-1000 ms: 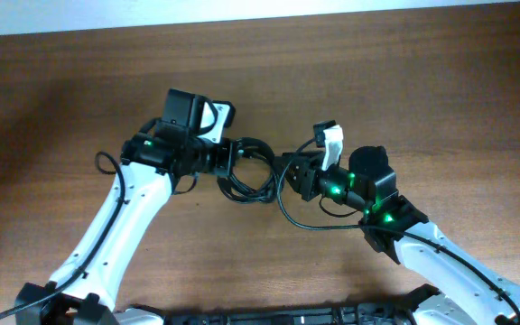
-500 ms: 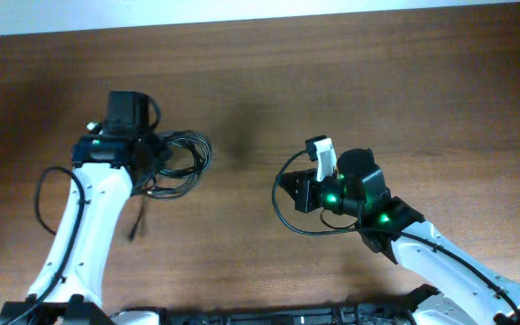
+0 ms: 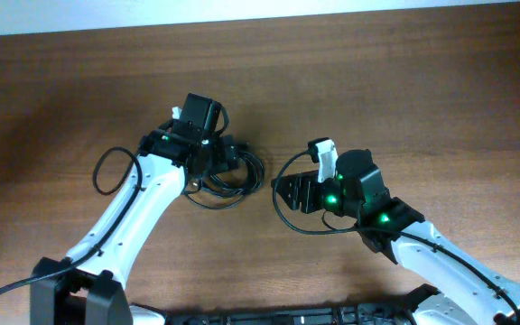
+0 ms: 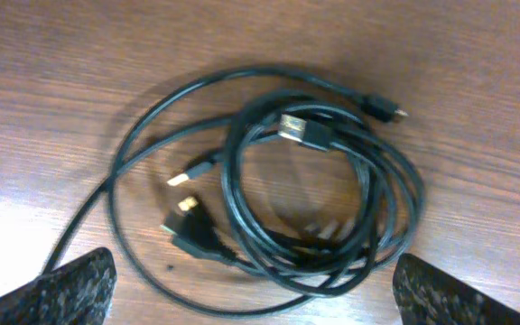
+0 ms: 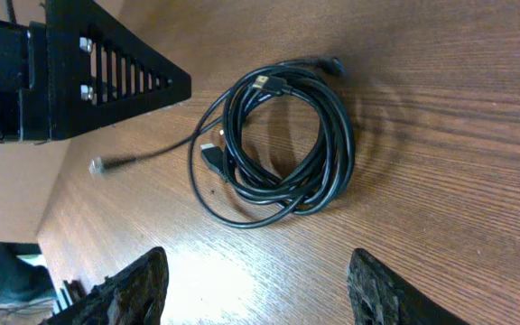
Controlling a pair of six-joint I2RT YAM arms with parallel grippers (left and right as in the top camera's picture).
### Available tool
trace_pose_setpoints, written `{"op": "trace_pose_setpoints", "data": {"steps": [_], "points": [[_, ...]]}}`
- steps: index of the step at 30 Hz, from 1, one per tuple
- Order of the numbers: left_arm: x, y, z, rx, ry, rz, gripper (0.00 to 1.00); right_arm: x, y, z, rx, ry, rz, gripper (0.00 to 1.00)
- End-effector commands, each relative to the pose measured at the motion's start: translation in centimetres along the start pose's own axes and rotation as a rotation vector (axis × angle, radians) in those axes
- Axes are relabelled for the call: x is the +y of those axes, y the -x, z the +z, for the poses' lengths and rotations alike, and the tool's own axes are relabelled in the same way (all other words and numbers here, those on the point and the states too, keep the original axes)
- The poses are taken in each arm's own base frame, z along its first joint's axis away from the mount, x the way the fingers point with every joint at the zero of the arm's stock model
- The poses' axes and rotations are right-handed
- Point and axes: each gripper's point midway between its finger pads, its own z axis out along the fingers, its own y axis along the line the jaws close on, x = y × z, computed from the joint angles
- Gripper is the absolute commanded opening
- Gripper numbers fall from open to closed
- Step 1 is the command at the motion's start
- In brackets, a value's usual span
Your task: Untangle cables
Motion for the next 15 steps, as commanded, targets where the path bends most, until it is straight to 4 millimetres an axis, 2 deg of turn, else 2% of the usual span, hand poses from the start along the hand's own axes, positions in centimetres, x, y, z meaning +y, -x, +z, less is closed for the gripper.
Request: {"op": "trace_pose_setpoints", "data": {"steps": [1, 3, 4, 6, 10, 13, 15], "points": [[0.6, 1.2, -0.8, -0.05, 0.042, 0.028, 0.88, -0.2, 0.0, -0.1, -0.002, -0.012, -0.006, 0.65], [0.8, 0.7, -0.4, -0.03, 0.052, -0.002, 0.5, -0.3, -0.1, -0.1, -0.001, -0.013, -0.006, 0.65], [1.0, 0.2, 0.3, -0.012, 0.061, -0.066, 0.44, -0.3, -0.1, -0.1, -0.001, -0.013, -0.006, 0.65], [1.2, -0.6, 2.1, 0.031, 0.086, -0.131, 0.38, -0.3, -0.1, -0.1, 0.0, -0.013, -0.005, 0.65], [0.6, -0.3, 5.8, 0.05, 0.096, -0.128, 0.37, -0.3, -0.1, -0.1, 0.002, -0.015, -0.004, 0.65], [0.8, -0.8, 7.1, 0.076, 0.119, -0.123, 0.36, -0.7, 0.1, -0.1, -0.011, -0.035, -0.004, 0.65], [1.0, -1.4, 8.4, 0.103, 0.138, -0.119, 0.27, -1.1, 0.4, -0.2, -0.027, -0.058, -0.005, 0.65]]}}
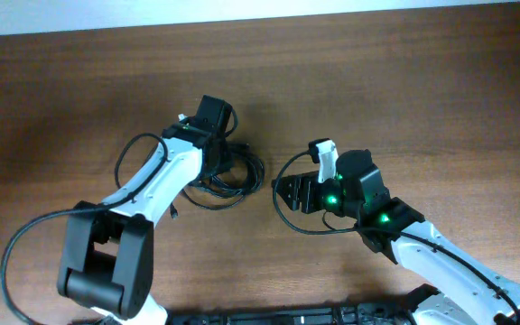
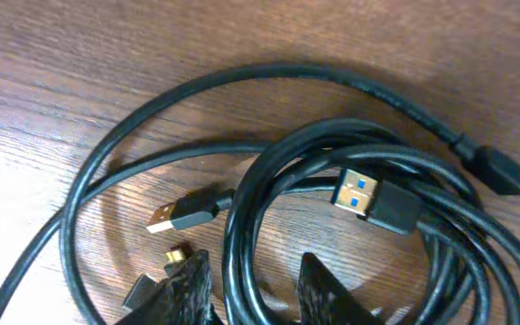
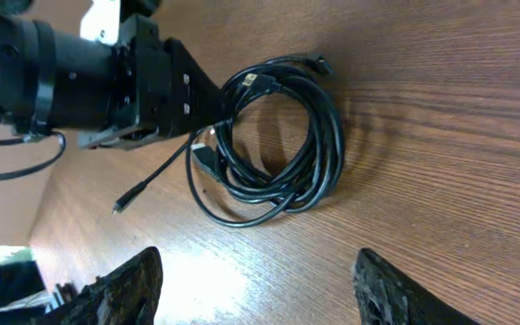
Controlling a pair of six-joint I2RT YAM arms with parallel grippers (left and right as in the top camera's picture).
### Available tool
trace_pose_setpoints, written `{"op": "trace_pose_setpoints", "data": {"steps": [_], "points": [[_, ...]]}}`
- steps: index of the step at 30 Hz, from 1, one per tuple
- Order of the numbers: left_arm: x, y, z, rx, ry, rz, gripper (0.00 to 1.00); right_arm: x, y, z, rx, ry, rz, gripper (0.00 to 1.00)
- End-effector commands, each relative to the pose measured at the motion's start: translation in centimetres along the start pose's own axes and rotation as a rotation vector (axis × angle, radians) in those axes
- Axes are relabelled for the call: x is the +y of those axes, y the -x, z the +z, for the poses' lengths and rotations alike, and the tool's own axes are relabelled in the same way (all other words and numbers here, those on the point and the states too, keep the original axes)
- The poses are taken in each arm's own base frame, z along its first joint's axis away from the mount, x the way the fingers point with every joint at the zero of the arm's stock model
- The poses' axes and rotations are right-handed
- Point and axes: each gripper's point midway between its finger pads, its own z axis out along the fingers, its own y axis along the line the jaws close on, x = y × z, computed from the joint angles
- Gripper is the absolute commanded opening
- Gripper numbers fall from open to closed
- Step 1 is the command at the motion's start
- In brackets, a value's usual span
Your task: Untangle cables
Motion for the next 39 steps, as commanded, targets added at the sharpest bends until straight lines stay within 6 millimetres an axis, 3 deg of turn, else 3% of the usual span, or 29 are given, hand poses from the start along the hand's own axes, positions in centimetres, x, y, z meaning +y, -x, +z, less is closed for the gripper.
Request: {"op": "trace_pose_setpoints", "data": {"steps": [1, 2, 4, 6, 8, 10, 12, 14, 17, 19, 25, 27, 28, 30, 31, 34, 37, 39], "points": [[0.3, -0.5, 1.9, 0.026, 0.035, -0.008, 0.23, -0.6, 0.5, -0.1, -0.028, -0.035, -0.011, 0.66], [0.2, -0.3, 2.1, 0.02, 0.035, -0.009, 0.16, -0.6, 0.5, -0.1, -0.027, -0.035, -0.011, 0.67], [0.2, 0.1, 2.1, -0.001, 0.039, -0.009, 0.0, -0.7, 0.3, -0.1, -0.02, -0.04, -0.007, 0.99], [0.3, 0.6, 1.5, -0.019, 0.041, 0.105, 0.0, -0.9, -0.1, -0.2, -0.003, -0.046, -0.034, 0.99], [0.3, 1.8, -1.3, -0.076, 0.007, 0.161, 0.0, -0.8, 0.3, -0.4, 0.001, -0.035, -0.134, 0.91], [-0.1, 3.3, -5.1, -0.179, -0.047, 0.242, 0.0, -0.6, 1.5, -0.9, 0.011, -0.052, -0.154, 0.89], [-0.5, 4.7, -8.7, -0.29, -0.103, 0.258, 0.0, 0.9, 3.3, -1.6, 0.025, -0.064, -0.262, 0.88], [-1.0, 5.4, -11.1, -0.359, -0.156, 0.246, 0.0, 2.3, 5.4, -2.0, -0.026, -0.046, -0.305, 0.88], [-3.1, 4.1, -12.7, -0.336, -0.3, 0.355, 0.0, 3.6, 7.2, -2.1, -0.106, -0.011, -0.344, 0.88], [-4.2, 3.4, -13.4, -0.327, -0.374, 0.418, 0.0, 4.1, 8.0, -2.0, -0.147, -0.011, -0.368, 0.81], [-7.7, 0.6, -15.1, -0.23, -0.631, 0.474, 0.0, 4.0, 8.3, -1.2, -0.241, -0.257, -0.531, 0.79], [-8.9, -0.1, -16.1, -0.212, -0.723, 0.495, 0.0, 3.1, 8.2, -0.8, -0.24, -0.313, -0.532, 0.68], [-9.0, -0.2, -16.1, -0.209, -0.729, 0.496, 0.0, 2.7, 8.0, -0.5, -0.23, -0.326, -0.53, 0.45], [-8.5, 0.4, -15.7, -0.226, -0.683, 0.481, 0.0, 3.3, 8.5, -0.8, -0.249, -0.311, -0.517, 0.04], [-7.6, 1.2, -15.1, -0.242, -0.616, 0.424, 0.0, 3.9, 9.1, -1.2, -0.275, -0.296, -0.483, 0.04], [-2.2, 4.3, -12.9, -0.322, -0.287, 0.164, 0.0, 5.6, 9.9, -3.6, -0.334, -0.256, -0.43, 0.04], [2.8, 6.1, -12.0, -0.333, -0.153, -0.098, 0.0, 4.9, 8.0, -5.9, -0.273, -0.284, -0.353, 0.04], [4.2, 6.8, -11.9, -0.333, -0.146, -0.197, 0.0, 3.5, 7.0, -5.8, -0.229, -0.336, -0.33, 0.04]]}}
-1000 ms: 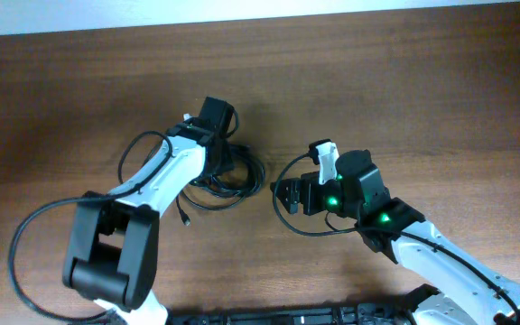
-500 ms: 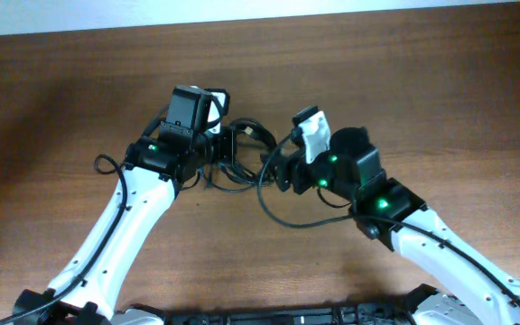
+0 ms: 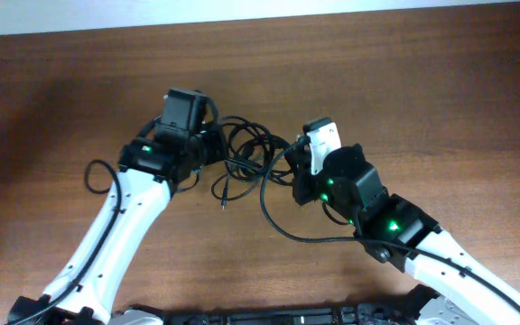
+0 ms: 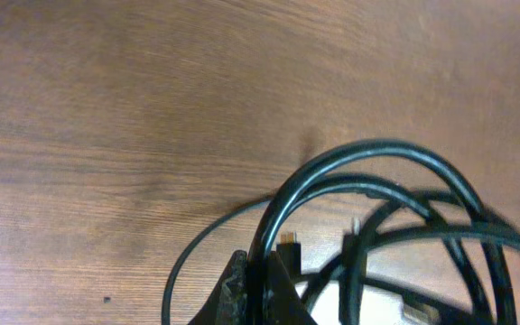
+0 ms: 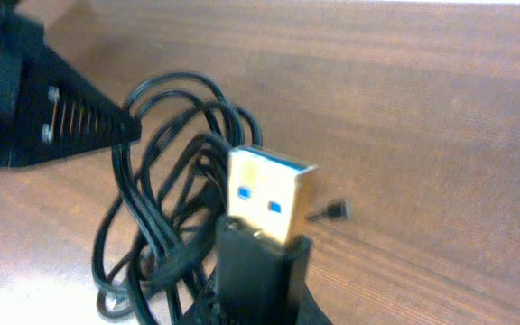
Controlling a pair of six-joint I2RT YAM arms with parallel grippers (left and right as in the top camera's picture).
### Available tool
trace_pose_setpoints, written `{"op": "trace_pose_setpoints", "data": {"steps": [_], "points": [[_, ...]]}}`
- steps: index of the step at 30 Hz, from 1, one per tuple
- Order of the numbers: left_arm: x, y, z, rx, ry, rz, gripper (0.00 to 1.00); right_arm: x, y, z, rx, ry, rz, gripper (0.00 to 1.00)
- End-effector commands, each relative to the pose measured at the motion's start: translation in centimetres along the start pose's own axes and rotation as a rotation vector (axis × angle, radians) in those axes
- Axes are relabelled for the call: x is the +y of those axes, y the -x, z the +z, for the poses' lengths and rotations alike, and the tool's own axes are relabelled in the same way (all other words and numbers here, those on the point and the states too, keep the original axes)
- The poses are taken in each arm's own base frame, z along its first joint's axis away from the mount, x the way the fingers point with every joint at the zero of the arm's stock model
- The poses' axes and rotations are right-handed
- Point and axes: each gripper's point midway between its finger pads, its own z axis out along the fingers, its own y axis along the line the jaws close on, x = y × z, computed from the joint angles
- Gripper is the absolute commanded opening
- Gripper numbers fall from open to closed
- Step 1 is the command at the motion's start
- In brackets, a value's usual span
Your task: Untangle cables
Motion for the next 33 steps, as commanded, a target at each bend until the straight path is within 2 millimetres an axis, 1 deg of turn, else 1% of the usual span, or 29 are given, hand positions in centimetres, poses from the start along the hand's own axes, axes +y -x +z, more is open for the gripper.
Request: {"op": "trace_pose_setpoints", "data": {"steps": [1, 2, 3, 4, 6, 8, 9, 10, 11, 12, 13, 14, 15, 17, 19, 20, 21, 22, 23, 24, 26, 27, 28, 29, 30, 31, 32, 33], "points": [[6.4, 4.1, -1.5, -0.157, 0.182, -0.233, 0.0, -1.8, -0.7, -0.6, 0.033, -0.094, 0.023, 0.04], [6.4, 4.0, -1.4, -0.14, 0.157, -0.247, 0.0, -2.0, -1.4, -0.3, 0.063, -0.104, 0.02, 0.04], [6.3, 4.0, -1.4, -0.125, 0.133, -0.258, 0.0, -2.2, -2.1, 0.2, 0.089, -0.112, 0.018, 0.16], [6.0, 3.9, -1.3, -0.117, 0.118, -0.259, 0.0, -2.2, -2.4, 0.5, 0.103, -0.112, 0.018, 0.22], [5.1, 3.3, -1.2, -0.079, 0.066, -0.257, 0.0, -2.2, -2.8, 0.9, 0.115, -0.115, 0.087, 0.29], [4.5, 3.0, -1.1, -0.056, 0.034, -0.257, 0.0, -2.2, -2.8, 0.9, 0.115, -0.113, 0.087, 0.42], [3.3, 2.7, -1.1, -0.027, -0.03, -0.21, 0.0, -1.9, -2.9, 0.9, 0.12, -0.098, 0.089, 0.52], [1.1, 2.0, -1.3, 0.018, -0.156, -0.029, 0.0, -1.6, -3.0, 1.0, 0.129, -0.077, 0.09, 0.64], [-1.1, 0.8, -1.8, 0.057, -0.291, 0.178, 0.0, -1.4, -3.2, 1.1, 0.138, -0.069, 0.09, 0.72], [-2.4, 0.0, -2.4, 0.08, -0.38, 0.261, 0.0, -0.8, -3.3, 1.2, 0.144, -0.032, 0.093, 0.79], [-3.1, -0.4, -2.7, 0.085, -0.431, 0.311, 0.0, 0.9, -3.1, 1.1, 0.149, 0.061, 0.098, 0.84], [-3.1, -0.4, -2.7, 0.079, -0.434, 0.341, 0.0, 1.5, -2.8, 1.3, 0.143, 0.093, 0.095, 0.88], [-3.1, -0.4, -2.7, 0.079, -0.437, 0.344, 0.0, 1.4, -2.9, 1.7, 0.143, 0.091, 0.047, 0.93], [-3.7, -0.8, -3.1, 0.092, -0.476, 0.352, 0.0, 0.9, -3.9, 3.8, 0.166, 0.076, -0.048, 0.93], [-3.6, -1.4, -3.2, 0.105, -0.487, 0.401, 0.0, -1.2, -4.8, 6.0, 0.177, -0.032, -0.074, 0.93], [-3.5, -1.7, -3.2, 0.116, -0.485, 0.402, 0.0, -1.6, -5.9, 7.3, 0.202, -0.046, -0.075, 0.89], [-3.4, -1.8, -3.2, 0.123, -0.483, 0.4, 0.0, -1.8, -6.6, 8.0, 0.22, -0.052, -0.075, 0.7], [-3.4, -1.8, -3.1, 0.122, -0.481, 0.4, 0.0, -2.0, -7.0, 8.5, 0.23, -0.056, -0.075, 0.42], [-2.7, -1.5, -2.8, 0.113, -0.435, 0.401, 0.0, -1.7, -6.7, 8.5, 0.217, -0.046, -0.074, 0.2], [-2.0, -1.2, -2.4, 0.102, -0.383, 0.403, 0.0, -1.1, -6.0, 8.3, 0.196, -0.016, -0.063, 0.04], [-0.4, -0.6, -1.6, 0.084, -0.279, 0.404, 0.0, 1.6, -3.6, 6.7, 0.142, 0.111, -0.056, 0.04], [0.2, -0.5, -1.1, 0.091, -0.245, 0.398, 0.0, 3.2, -2.1, 5.4, 0.1, 0.191, -0.057, 0.04], [0.3, -0.6, -0.7, 0.102, -0.242, 0.392, 0.03, 3.4, -1.6, 4.8, 0.085, 0.199, -0.058, 0.04], [0.4, -0.7, -0.3, 0.114, -0.24, 0.389, 0.09, 3.4, -1.4, 4.5, 0.077, 0.2, -0.059, 0.04], [0.7, -1.1, 0.6, 0.139, -0.234, 0.382, 0.15, 3.4, -1.4, 4.5, 0.077, 0.199, -0.059, 0.15], [1.1, -1.7, 1.9, 0.183, -0.224, 0.37, 0.24, 3.3, -1.7, 4.7, 0.09, 0.196, -0.058, 0.47], [1.4, -2.0, 2.7, 0.209, -0.218, 0.354, 0.44, 3.2, -2.0, 4.8, 0.1, 0.192, -0.057, 0.67], [1.7, -2.5, 3.5, 0.242, -0.204, 0.293, 0.63, 3.1, -2.2, 4.8, 0.107, 0.19, -0.056, 0.79]]}}
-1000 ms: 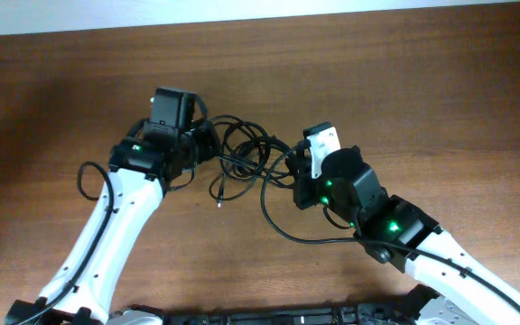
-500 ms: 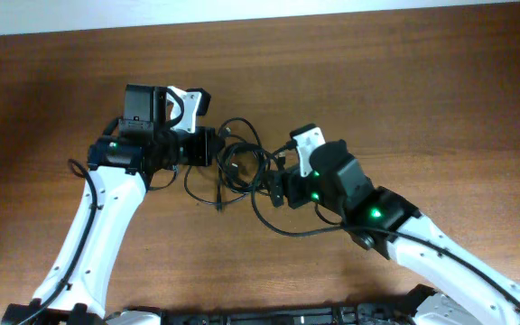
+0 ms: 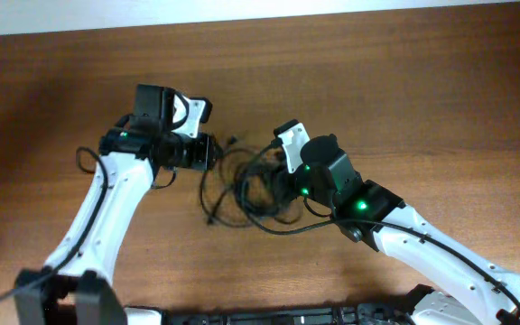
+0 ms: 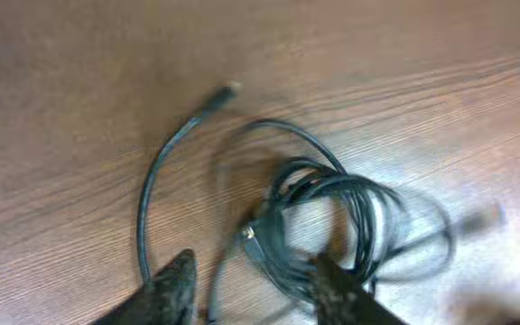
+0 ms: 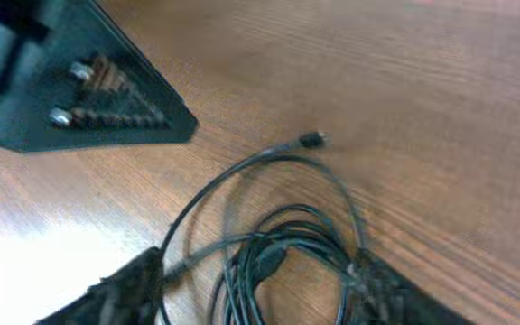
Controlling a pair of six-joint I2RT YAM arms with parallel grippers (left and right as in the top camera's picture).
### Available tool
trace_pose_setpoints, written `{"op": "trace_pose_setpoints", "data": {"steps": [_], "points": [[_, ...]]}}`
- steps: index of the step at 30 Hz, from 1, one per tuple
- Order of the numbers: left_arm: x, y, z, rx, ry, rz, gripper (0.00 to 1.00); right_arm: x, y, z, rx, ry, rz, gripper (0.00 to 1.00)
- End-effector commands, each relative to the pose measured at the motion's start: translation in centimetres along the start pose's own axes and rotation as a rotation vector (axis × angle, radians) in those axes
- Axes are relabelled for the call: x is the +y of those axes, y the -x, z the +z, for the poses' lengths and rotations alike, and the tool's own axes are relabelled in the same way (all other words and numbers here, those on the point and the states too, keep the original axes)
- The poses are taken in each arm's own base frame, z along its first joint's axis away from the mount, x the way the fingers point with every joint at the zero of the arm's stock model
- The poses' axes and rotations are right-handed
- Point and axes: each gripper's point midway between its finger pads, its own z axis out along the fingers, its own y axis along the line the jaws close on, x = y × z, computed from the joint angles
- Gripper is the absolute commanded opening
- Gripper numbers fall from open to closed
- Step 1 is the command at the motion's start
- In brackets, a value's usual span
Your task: Untangle cables
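A tangle of black cables lies on the wooden table between my two grippers. In the left wrist view the bundle sits just ahead of my left gripper, which is open; the picture is blurred. A thin cable with a small plug trails out of the coil. My right gripper is wide open over the bundle, with the small plug beyond it. Neither gripper holds anything. In the overhead view the left gripper is left of the tangle and the right gripper is at its right edge.
The left arm's black gripper body fills the upper left of the right wrist view, close to the cables. The arms' own black supply cables loop beside each arm. Bare wooden table surrounds the tangle.
The left gripper was shut on a cable loop and the right on a blue USB plug. Both are open now, and the bundle lies on the table, shifted slightly towards the front.
Both grippers were open, the left above a neat coil and the right set back. Then the left fingers were narrowed down in the coil. Later the left was shut on a loop and the right on the USB plug. Now both are open over a looser tangle.
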Motion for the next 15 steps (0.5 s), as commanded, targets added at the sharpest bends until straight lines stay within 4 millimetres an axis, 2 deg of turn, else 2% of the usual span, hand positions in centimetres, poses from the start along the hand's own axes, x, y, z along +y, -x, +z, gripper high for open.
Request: {"op": "trace_pose_setpoints", "data": {"steps": [1, 3, 4, 6, 7, 9, 11, 12, 13, 15], "points": [[0.9, -0.6, 1.8, 0.056, 0.011, -0.11, 0.72, 0.3, 0.8, -0.2, -0.009, 0.013, -0.009, 0.85], [0.4, -1.3, 2.4, 0.093, -0.017, -0.123, 0.72, 0.3, 0.7, -0.2, -0.008, 0.013, -0.009, 0.86], [-0.3, -1.7, 2.8, 0.112, -0.039, -0.114, 0.71, 0.3, 0.7, -0.2, -0.008, 0.012, -0.009, 0.92], [-3.6, -3.2, 4.3, 0.174, -0.068, -0.03, 0.72, 0.3, 0.8, -0.3, -0.011, 0.011, 0.044, 0.94], [-4.3, -3.9, 4.8, 0.197, -0.066, -0.012, 0.67, 0.5, 1.2, -0.7, -0.024, 0.015, 0.091, 1.0], [-2.4, -5.5, 6.5, 0.24, 0.113, -0.111, 0.58, 0.8, 3.4, -3.5, -0.109, 0.025, 0.094, 0.99], [-1.2, -7.0, 8.2, 0.289, 0.158, -0.141, 0.56, -0.2, 6.4, -8.4, -0.241, 0.003, 0.105, 0.99], [-0.9, -7.5, 9.1, 0.305, 0.158, -0.145, 0.54, -1.1, 7.0, -10.2, -0.278, -0.023, 0.118, 0.99], [-0.7, -8.1, 10.0, 0.327, 0.158, -0.146, 0.54, -2.2, 6.9, -11.4, -0.287, -0.057, 0.137, 0.99], [-1.5, -8.7, 11.7, 0.352, 0.135, -0.127, 0.53, -3.4, 5.1, -11.4, -0.22, -0.098, 0.169, 0.99]]}}
